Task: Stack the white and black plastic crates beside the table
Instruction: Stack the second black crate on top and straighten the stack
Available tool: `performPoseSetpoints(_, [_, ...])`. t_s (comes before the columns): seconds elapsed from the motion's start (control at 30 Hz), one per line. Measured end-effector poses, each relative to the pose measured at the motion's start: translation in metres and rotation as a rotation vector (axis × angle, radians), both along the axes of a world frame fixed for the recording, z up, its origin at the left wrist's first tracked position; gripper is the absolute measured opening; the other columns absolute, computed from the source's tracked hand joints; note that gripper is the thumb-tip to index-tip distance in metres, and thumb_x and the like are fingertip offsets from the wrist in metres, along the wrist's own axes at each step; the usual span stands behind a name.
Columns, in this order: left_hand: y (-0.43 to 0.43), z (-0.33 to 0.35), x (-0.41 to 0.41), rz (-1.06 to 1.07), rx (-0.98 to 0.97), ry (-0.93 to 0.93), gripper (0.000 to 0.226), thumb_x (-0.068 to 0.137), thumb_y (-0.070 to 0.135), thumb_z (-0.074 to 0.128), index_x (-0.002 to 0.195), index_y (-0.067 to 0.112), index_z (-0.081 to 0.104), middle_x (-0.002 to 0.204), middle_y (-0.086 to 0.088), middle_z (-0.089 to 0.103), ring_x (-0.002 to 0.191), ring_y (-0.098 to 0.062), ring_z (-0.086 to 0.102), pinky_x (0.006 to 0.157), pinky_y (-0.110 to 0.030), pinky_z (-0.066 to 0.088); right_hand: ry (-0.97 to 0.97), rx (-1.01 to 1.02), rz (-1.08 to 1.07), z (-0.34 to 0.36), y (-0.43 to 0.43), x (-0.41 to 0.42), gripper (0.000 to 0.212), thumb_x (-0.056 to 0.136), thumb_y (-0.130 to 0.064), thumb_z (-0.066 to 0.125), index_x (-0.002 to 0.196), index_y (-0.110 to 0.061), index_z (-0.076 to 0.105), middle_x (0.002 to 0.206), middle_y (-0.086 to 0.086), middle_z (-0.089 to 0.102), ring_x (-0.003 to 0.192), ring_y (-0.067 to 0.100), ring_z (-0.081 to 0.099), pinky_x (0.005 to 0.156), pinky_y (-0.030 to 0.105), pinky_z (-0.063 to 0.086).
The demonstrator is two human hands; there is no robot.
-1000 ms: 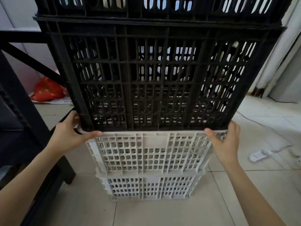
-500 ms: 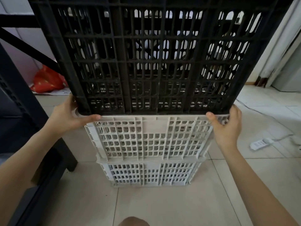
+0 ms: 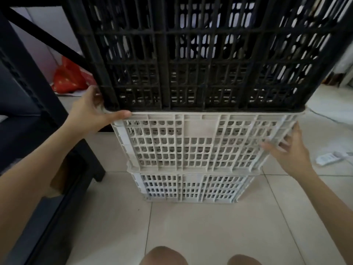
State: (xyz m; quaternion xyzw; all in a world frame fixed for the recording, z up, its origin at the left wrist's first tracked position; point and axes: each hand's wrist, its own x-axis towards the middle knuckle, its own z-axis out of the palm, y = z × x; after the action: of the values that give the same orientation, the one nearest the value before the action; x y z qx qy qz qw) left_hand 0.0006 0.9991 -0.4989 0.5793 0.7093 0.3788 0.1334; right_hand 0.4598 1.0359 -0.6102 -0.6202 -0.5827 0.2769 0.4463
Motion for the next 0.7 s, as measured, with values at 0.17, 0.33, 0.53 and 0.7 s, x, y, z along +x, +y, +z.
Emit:
performPoseSetpoints(0.17, [0.000,-0.002,-0.003,-0.022,0.008,-0.009,0.092,0.055,0.051,0.083,0.131,0.017,0.046,0.133,0.004,0.058,0.122,-0.012,0.054,0.097,-0.023,0.041,-0.243,-0.465,0.057,-0.082,-0.008,0.006,0.117,0.036,-0.083,0.067,0.128,-0.017,0.041,0.127,-0.001,0.055,0.120,0.029,0.054,0.085,0.040,0.043])
performPoseSetpoints(0.33, [0.001,-0.004,-0.008,-0.050,0.028,-0.047,0.101,0.041,0.069,0.080,0.124,0.021,0.050,0.127,0.007,0.061,0.120,-0.011,0.057,0.104,-0.030,0.045,-0.260,-0.305,-0.060,-0.124,-0.001,-0.003,0.070,0.057,-0.043,0.086,0.103,-0.010,0.046,0.096,0.009,0.067,0.089,0.031,0.067,0.065,0.035,0.048])
performPoseSetpoints(0.53, [0.003,-0.007,-0.009,-0.070,0.062,-0.089,0.099,0.043,0.061,0.082,0.127,0.021,0.049,0.129,0.007,0.061,0.121,-0.009,0.057,0.100,-0.022,0.041,-0.370,-0.204,-0.166,-0.121,-0.004,-0.011,0.053,0.067,-0.036,0.083,0.087,-0.008,0.042,0.075,0.014,0.063,0.070,0.032,0.064,0.058,0.039,0.048])
performPoseSetpoints(0.7, [0.005,-0.006,-0.012,-0.099,0.073,-0.085,0.092,0.044,0.060,0.082,0.125,0.028,0.049,0.125,0.012,0.061,0.120,-0.008,0.057,0.108,-0.032,0.043,-0.420,-0.284,-0.199,-0.115,0.000,-0.012,0.055,0.067,-0.046,0.080,0.079,-0.009,0.042,0.064,0.010,0.057,0.060,0.029,0.057,0.050,0.033,0.040])
